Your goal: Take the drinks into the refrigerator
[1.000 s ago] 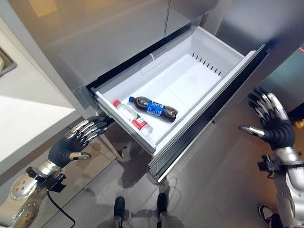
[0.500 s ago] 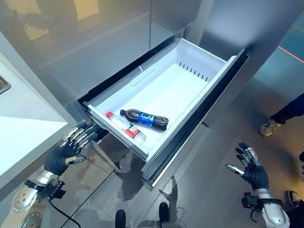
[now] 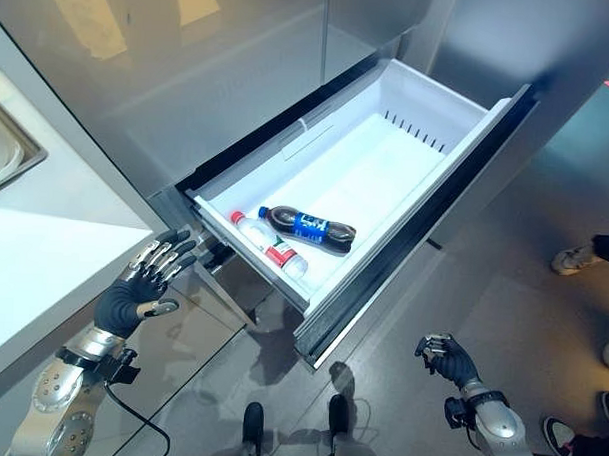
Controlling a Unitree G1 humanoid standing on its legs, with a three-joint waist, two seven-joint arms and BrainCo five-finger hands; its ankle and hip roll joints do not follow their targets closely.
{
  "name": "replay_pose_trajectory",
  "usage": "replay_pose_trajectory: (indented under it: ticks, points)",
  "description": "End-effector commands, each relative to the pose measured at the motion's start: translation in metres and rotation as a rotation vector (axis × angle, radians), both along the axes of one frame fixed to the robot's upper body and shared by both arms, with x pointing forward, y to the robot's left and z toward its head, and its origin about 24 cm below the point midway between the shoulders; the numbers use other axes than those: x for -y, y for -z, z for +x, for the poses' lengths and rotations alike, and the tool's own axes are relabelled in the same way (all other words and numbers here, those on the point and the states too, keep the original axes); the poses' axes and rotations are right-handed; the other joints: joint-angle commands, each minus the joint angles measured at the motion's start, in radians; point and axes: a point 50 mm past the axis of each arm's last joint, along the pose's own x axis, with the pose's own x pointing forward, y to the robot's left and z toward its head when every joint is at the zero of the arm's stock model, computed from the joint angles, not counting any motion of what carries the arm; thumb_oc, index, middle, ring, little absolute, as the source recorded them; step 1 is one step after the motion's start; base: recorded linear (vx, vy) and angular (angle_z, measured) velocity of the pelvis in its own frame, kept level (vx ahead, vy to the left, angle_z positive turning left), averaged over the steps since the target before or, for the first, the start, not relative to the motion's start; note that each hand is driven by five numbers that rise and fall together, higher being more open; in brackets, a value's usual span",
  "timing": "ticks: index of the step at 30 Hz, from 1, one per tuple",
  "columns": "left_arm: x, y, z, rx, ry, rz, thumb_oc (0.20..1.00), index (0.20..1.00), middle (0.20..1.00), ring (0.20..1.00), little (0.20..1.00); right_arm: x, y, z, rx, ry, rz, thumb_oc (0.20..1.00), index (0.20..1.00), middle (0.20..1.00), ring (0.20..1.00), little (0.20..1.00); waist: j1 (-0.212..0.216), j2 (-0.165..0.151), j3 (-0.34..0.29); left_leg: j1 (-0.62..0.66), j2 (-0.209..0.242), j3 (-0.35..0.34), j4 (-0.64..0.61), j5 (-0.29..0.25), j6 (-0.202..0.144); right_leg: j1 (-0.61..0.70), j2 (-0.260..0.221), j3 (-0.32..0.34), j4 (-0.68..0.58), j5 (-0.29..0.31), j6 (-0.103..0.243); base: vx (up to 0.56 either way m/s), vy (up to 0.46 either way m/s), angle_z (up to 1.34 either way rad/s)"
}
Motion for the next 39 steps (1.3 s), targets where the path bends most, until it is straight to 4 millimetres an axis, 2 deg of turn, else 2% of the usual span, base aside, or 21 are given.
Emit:
replay_pose_trajectory:
  ticks: [1, 13, 24, 25, 30, 32, 39]
  points:
    - [0.009, -0.034, 0.004, 0.193, 0.041, 0.008, 1.000, 1.000, 1.000, 1.000, 1.000, -0.004, -0.024, 0.025, 0.116, -0.044, -0.051, 0.200, 0.200, 0.200, 0.200, 0.200, 0.022, -0.031, 0.028, -0.006, -0.065, -0.038, 0.065, -0.092, 0.086, -0.066, -0.019, -0.023, 0.178, -0.110, 0.037, 0.00, -0.040, 0.01]
    - [0.022, -0.033, 0.006, 0.186, 0.097, -0.002, 1.000, 1.000, 1.000, 1.000, 1.000, -0.023, -0.052, 0.056, 0.226, -0.139, -0.113, 0.200, 0.200, 0.200, 0.200, 0.200, 0.047, -0.013, 0.032, -0.016, -0.065, -0.058, 0.059, -0.082, 0.086, -0.074, -0.021, -0.034, 0.181, -0.116, 0.034, 0.00, -0.012, 0.05]
    - [0.029, -0.027, 0.006, 0.156, 0.144, 0.005, 1.000, 1.000, 1.000, 1.000, 1.000, -0.056, -0.089, 0.080, 0.363, -0.316, -0.147, 0.200, 0.200, 0.200, 0.200, 0.200, 0.067, -0.012, 0.027, -0.024, -0.066, -0.072, 0.064, -0.080, 0.089, -0.074, -0.027, -0.043, 0.174, -0.111, 0.033, 0.00, -0.001, 0.02]
    - [0.031, -0.027, 0.006, 0.154, 0.158, 0.005, 1.000, 1.000, 1.000, 1.000, 1.000, -0.064, -0.096, 0.084, 0.387, -0.354, -0.150, 0.200, 0.200, 0.200, 0.200, 0.200, 0.073, -0.013, 0.028, -0.028, -0.067, -0.073, 0.066, -0.079, 0.090, -0.075, -0.028, -0.046, 0.174, -0.109, 0.033, 0.00, 0.000, 0.00]
    - [0.032, -0.025, 0.006, 0.147, 0.161, 0.009, 1.000, 1.000, 1.000, 1.000, 1.000, -0.079, -0.108, 0.089, 0.431, -0.408, -0.137, 0.200, 0.200, 0.200, 0.200, 0.200, 0.079, -0.015, 0.028, -0.031, -0.070, -0.076, 0.070, -0.079, 0.091, -0.074, -0.031, -0.049, 0.173, -0.108, 0.032, 0.00, 0.000, 0.01]
    - [0.031, -0.024, 0.006, 0.139, 0.161, 0.016, 1.000, 1.000, 1.000, 1.000, 1.000, -0.088, -0.119, 0.093, 0.474, -0.443, -0.136, 0.200, 0.200, 0.200, 0.200, 0.200, 0.087, -0.017, 0.030, -0.034, -0.070, -0.080, 0.075, -0.079, 0.092, -0.074, -0.032, -0.051, 0.174, -0.108, 0.032, -0.02, -0.001, 0.05]
    - [0.020, -0.017, 0.001, 0.100, 0.132, 0.027, 1.000, 1.000, 1.000, 1.000, 1.000, -0.096, -0.138, 0.101, 0.549, -0.453, -0.112, 0.200, 0.200, 0.200, 0.200, 0.200, 0.107, -0.019, 0.033, -0.045, -0.072, -0.088, 0.087, -0.079, 0.094, -0.074, -0.035, -0.058, 0.175, -0.107, 0.031, 0.00, 0.002, 0.03]
